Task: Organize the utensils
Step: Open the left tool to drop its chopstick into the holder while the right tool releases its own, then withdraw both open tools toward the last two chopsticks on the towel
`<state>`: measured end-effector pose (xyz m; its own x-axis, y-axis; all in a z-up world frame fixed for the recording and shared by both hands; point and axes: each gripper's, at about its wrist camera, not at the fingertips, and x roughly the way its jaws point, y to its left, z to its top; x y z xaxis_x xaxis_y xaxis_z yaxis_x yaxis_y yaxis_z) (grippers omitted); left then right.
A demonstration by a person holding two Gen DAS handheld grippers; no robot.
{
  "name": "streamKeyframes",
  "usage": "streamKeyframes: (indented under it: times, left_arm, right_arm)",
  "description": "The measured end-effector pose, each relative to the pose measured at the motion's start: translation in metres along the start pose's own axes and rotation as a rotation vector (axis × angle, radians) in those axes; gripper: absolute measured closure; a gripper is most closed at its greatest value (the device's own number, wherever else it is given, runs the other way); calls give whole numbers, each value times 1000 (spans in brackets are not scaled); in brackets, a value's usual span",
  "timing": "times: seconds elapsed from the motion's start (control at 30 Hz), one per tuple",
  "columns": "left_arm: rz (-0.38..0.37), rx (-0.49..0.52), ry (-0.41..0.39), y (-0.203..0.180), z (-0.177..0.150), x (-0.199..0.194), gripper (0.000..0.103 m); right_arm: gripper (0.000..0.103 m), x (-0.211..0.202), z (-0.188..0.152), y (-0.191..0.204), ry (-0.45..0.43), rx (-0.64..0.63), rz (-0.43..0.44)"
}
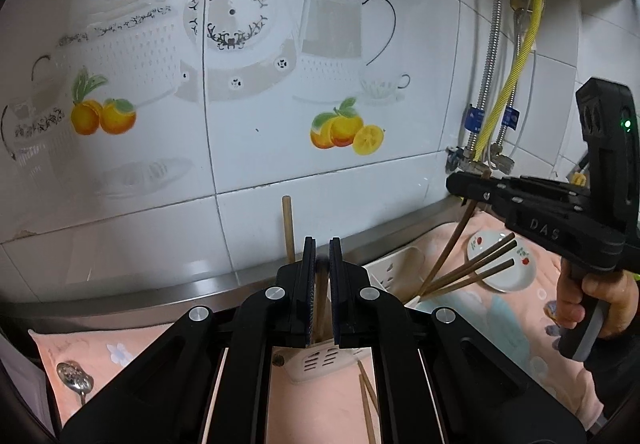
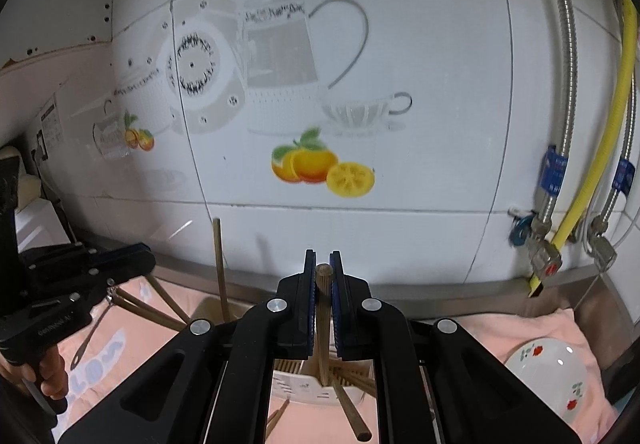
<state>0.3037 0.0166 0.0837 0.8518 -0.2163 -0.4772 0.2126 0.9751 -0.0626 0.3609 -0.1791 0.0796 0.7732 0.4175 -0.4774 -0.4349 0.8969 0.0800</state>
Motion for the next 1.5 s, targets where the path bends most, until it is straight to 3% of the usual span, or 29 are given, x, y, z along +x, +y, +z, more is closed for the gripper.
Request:
streamKeyframes:
  times: [0.1, 0.17, 0.33, 0.63, 0.83, 1.17, 1.5]
  left_arm:
    - [-5, -2, -1, 0, -1, -3, 93]
    - [-6, -4, -9, 0, -1, -7, 79]
    - [-2, 1, -26, -2, -6, -22, 63]
    - [19, -31, -39, 2, -34, -53, 39]
    - [28, -46, -21, 3, -59, -67, 29]
    - [48, -49, 7, -1, -97, -78, 9]
    - [65, -58, 36, -5, -121, -85, 5]
  right_arm:
    - [96, 2, -3, -1, 14, 9, 7]
    - [96, -1, -4, -1, 11, 8, 2]
    - [91, -19, -5, 2, -12, 2, 5]
    - [71, -59, -30, 19, -18, -21, 9]
    - [64, -75, -56, 30, -5, -33, 13]
    - [44, -86, -103, 44, 30, -32, 7]
    - [25, -95, -136, 56, 44, -34, -3]
